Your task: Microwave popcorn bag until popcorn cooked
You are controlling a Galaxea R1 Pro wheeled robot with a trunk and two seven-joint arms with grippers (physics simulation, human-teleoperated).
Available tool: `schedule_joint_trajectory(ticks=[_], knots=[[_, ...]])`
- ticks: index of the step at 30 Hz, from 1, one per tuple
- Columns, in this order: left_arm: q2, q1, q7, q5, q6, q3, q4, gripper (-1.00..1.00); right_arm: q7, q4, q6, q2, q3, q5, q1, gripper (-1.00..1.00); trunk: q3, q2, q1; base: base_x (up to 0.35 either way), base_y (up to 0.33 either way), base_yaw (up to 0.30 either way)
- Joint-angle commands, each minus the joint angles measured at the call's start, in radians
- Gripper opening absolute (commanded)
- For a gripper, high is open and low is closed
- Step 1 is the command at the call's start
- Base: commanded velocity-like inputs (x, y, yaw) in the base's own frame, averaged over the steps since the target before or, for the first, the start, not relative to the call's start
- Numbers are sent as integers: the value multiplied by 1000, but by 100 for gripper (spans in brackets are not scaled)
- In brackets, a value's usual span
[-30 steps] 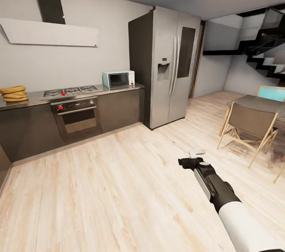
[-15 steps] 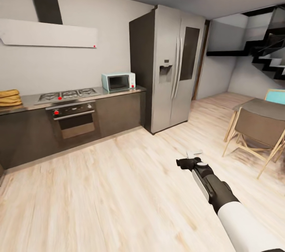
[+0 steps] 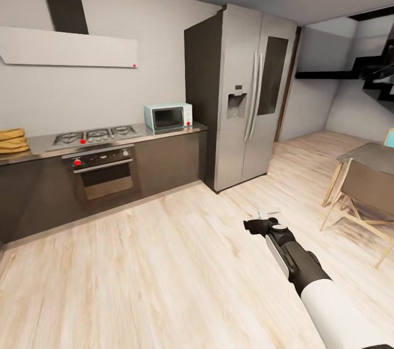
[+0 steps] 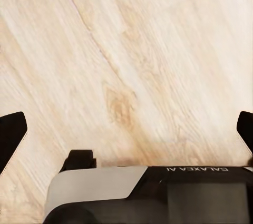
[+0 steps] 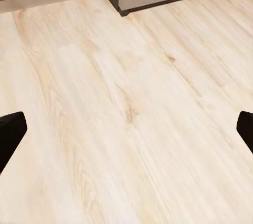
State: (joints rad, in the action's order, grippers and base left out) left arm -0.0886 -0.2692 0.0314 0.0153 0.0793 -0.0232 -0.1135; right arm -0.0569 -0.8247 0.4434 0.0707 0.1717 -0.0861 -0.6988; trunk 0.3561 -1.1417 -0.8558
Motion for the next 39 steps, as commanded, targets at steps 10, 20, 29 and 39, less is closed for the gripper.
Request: schedule_joint_trajectory(ticks=[10,20,29,39], knots=[[0,-1,2,2,4,-4,1,100,-7,-2,6,3,5,-9,-1,100,-30,70,38,342,0,64],[-1,10,0,-4,23,6,0,100,-6,-3,8,3,5,-10,-2,100,-43,98,53,203,-15,128],[2,10,2,-4,27,0,0,100,-6,-11,-2,2,4,-11,2,100,-43,98,53,101,-310,1],[12,10,1,1,27,-3,2,100,-2,-85,-5,2,-3,-18,9,100,-43,98,53,258,-250,0]])
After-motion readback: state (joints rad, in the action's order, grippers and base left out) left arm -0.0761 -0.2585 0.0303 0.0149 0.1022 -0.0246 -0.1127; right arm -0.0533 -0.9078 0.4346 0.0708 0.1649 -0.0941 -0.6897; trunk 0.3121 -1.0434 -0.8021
